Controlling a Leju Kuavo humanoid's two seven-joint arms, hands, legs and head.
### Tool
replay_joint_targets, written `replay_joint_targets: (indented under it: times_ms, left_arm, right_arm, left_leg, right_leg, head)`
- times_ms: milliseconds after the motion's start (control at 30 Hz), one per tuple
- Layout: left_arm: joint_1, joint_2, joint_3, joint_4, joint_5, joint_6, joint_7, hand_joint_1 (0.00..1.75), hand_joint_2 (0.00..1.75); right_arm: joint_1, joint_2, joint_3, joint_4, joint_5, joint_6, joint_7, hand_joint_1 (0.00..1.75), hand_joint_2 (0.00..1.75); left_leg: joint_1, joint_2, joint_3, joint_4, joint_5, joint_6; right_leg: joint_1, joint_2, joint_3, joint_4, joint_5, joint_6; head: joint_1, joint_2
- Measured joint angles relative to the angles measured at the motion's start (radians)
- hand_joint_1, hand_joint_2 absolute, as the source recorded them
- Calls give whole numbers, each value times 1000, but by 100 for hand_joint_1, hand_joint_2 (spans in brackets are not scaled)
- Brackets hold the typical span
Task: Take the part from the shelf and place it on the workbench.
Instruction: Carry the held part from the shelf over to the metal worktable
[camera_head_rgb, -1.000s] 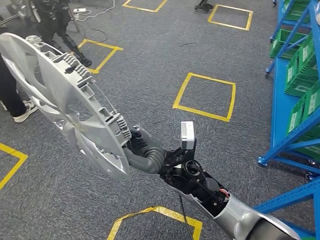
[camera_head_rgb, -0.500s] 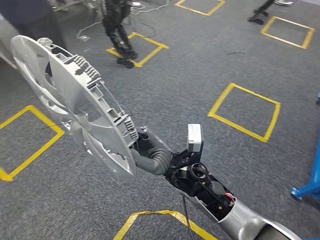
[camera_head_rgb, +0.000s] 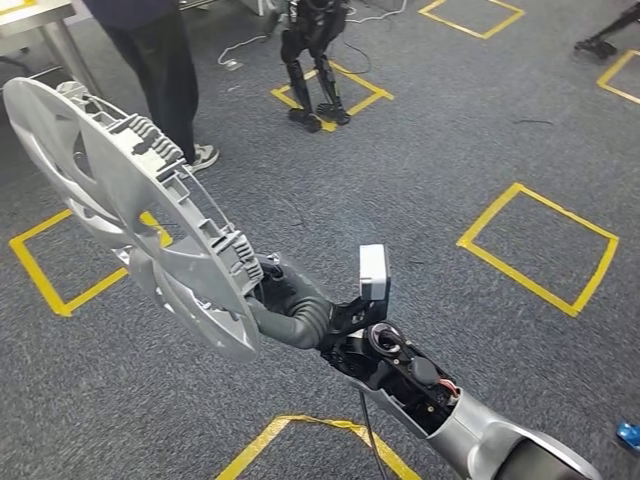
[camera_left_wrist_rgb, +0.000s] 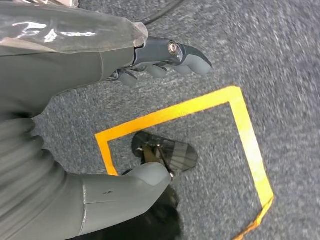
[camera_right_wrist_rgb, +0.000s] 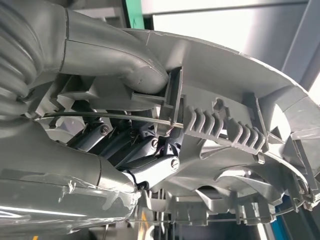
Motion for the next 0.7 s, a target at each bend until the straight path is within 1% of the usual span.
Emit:
replay_joint_targets:
  times_ms: [33, 67, 133, 167, 200, 233, 267, 300, 333, 367, 400, 433, 500, 533, 567, 600, 700]
  left_arm:
    - [-2, 0, 0, 0, 1, 0, 0, 0, 175]
    - [-3, -1, -1, 0, 1, -1, 0, 0, 175]
    - [-1, -1, -2, 0, 3, -1, 0, 0, 175]
    - [0, -1, -2, 0, 3, -1, 0, 0, 175]
    - [0, -1, -2, 0, 3, -1, 0, 0, 175]
    - [0, -1, -3, 0, 3, -2, 0, 0, 175]
    - [-1, -1, -4, 0, 3, -2, 0, 0, 175]
    - [-2, -1, -5, 0, 3, -2, 0, 0, 175]
    - [-2, -2, -6, 0, 3, -2, 0, 0, 175]
    - [-2, -2, -7, 0, 3, -3, 0, 0, 175]
    - [-2, -2, -7, 0, 3, -3, 0, 0, 175]
    - [-2, -2, -8, 0, 3, -3, 0, 0, 175]
    - [-2, -2, -8, 0, 3, -4, 0, 0, 175]
    - [-2, -3, -9, 0, 3, -5, 0, 0, 175]
    - [-2, -3, -10, 0, 3, -5, 0, 0, 175]
    - [-2, -3, -10, 0, 3, -5, 0, 0, 175]
    - [0, -2, -13, 0, 4, -5, 1, 0, 175]
  right_arm:
    - [0, 0, 0, 0, 0, 0, 0, 175, 175]
    - [-1, 0, 0, 0, 0, 0, 0, 175, 175]
    - [-1, 0, 0, 0, 0, 0, 0, 175, 175]
    - [-2, 0, 0, 0, 0, 0, 0, 175, 175]
    - [-2, 0, 0, 0, 1, -1, 0, 175, 175]
    - [-1, 0, 0, 0, 4, -3, 0, 175, 175]
    - [-1, -1, -1, 0, 8, -5, 0, 175, 175]
    - [0, -1, -1, 1, 13, -9, 0, 175, 175]
    - [1, -1, -1, 2, 18, -13, 1, 175, 175]
    - [3, -2, -1, 3, 22, -16, 2, 175, 175]
    - [5, -2, -1, 5, 23, -19, 3, 175, 175]
    - [6, -3, -1, 7, 24, -22, 3, 175, 175]
    - [6, -3, -2, 8, 24, -25, 4, 175, 175]
    - [6, -3, -2, 8, 24, -25, 4, 175, 175]
    - [6, -3, -2, 9, 23, -26, 4, 175, 175]
    - [7, -3, -2, 10, 23, -26, 3, 175, 175]
    - [9, -3, -2, 15, 22, -27, 4, 175, 175]
  left_leg:
    - [-2, 12, 21, -40, 11, 5]
    - [-5, 14, 27, -53, 12, 11]
    - [-7, -10, 25, -51, 14, 23]
    - [-6, -20, 25, -52, 15, 28]
    - [-6, -28, 25, -52, 16, 34]
    - [-5, -36, 26, -53, 17, 40]
    - [-6, -43, 26, -53, 18, 43]
    - [-8, -50, 26, -53, 18, 46]
    - [-10, -59, 26, -53, 18, 48]
    - [-13, -67, 27, -52, 18, 48]
    - [-15, -75, 27, -52, 18, 49]
    - [-16, -82, 27, -52, 18, 49]
    - [-18, -93, 28, -51, 17, 49]
    - [-19, -96, 27, -50, 18, 48]
    - [-20, -98, 26, -49, 17, 46]
    - [-22, -99, 24, -47, 16, 47]
    - [-22, -98, 23, -47, 13, 50]
  right_leg:
    - [3, -9, 1, 4, -4, 6]
    - [5, -18, 2, 6, -8, 11]
    - [3, -32, 6, 8, -14, 21]
    - [0, -22, 6, 16, -23, 27]
    - [-3, 0, -3, 43, -43, 32]
    - [-6, 29, -24, 91, -72, 36]
    - [-7, 57, -52, 155, -107, 37]
    - [-7, 72, -90, 234, -141, 37]
    - [-6, 79, -122, 297, -162, 35]
    - [-5, 81, -143, 333, -168, 33]
    - [-4, 83, -147, 333, -154, 28]
    - [-2, 84, -131, 289, -122, 22]
    - [5, 92, -69, 141, -43, 7]
    - [8, 96, -42, 80, -18, 1]
    - [10, 100, -26, 41, -5, -2]
    - [11, 101, -20, 23, -4, 1]
    - [12, 102, -18, 17, -4, 9]
  head:
    - [1, 0]
    - [3, 0]
    - [10, 0]
    - [12, 0]
    - [15, 0]
    - [20, 0]
    - [27, 0]
    - [33, 0]
    - [38, 0]
    - [40, 0]
    - [42, 0]
    - [43, 0]
    - [47, 0]
    - [48, 0]
    - [48, 0]
    - [46, 0]
    - [37, 0]
